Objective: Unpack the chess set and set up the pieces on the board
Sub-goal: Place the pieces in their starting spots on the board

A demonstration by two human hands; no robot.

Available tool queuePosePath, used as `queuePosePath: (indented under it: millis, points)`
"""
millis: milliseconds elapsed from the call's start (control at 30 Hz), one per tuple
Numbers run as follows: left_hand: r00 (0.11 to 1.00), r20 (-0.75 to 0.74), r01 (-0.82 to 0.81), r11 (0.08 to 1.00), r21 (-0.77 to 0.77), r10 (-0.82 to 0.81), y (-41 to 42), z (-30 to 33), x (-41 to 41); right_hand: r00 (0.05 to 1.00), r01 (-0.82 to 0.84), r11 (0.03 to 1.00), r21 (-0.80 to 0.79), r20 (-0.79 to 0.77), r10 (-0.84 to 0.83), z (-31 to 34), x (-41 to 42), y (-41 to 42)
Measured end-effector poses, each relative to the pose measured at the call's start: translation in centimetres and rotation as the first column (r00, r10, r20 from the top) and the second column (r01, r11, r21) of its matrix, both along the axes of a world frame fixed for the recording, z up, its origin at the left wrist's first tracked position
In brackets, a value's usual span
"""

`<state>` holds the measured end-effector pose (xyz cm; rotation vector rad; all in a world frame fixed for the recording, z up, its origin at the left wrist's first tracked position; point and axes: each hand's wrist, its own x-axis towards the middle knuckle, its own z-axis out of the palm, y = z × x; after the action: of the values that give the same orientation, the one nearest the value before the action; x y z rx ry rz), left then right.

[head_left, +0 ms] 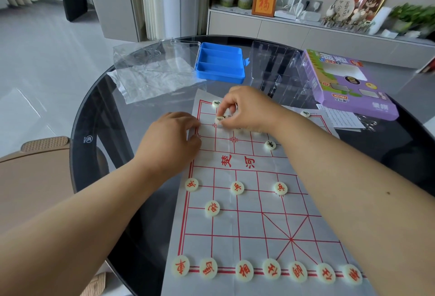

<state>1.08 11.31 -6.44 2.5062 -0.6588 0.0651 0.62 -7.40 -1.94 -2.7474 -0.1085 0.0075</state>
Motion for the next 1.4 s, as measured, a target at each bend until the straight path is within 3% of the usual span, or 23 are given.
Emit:
queuePosePath:
  millis: [167,367,600,833,1200,1400]
  points:
    - [1.000,0.000,0.009,1.000,0.004,-0.009,0.0,0.0,0.2,0.982,0.119,0.990,0.070,0.137,-0.127,-0.2,3.9,1.2]
    - [1.000,0.001,0.005,1.000,-0.010,-0.005,0.0,-0.3,0.3,0.991,0.135,0.991,0.023,0.019,-0.136,-1.2,5.9,1.9]
    - [1.000,0.006,0.006,1.000,-0.004,-0.006,0.0,-0.1,0.2,0.991,0.131,0.990,0.052,0.013,-0.132,-1.5,6.0,2.1]
    - [1.000,-0.003,0.013,1.000,-0.004,-0.013,-0.1,-0.1,0.1,0.975,0.168,0.977,0.128,0.127,-0.184,2.5,3.6,-2.8]
    - [1.000,0.002,-0.002,1.000,-0.008,0.002,-0.2,0.2,-0.1,0.984,0.169,0.985,-0.019,-0.062,-0.170,1.9,-3.7,-6.5]
    - [1.000,0.014,-0.005,1.000,-0.009,0.005,-0.1,0.0,0.0,0.958,0.286,0.958,-0.006,0.019,-0.286,0.5,-4.2,-7.5]
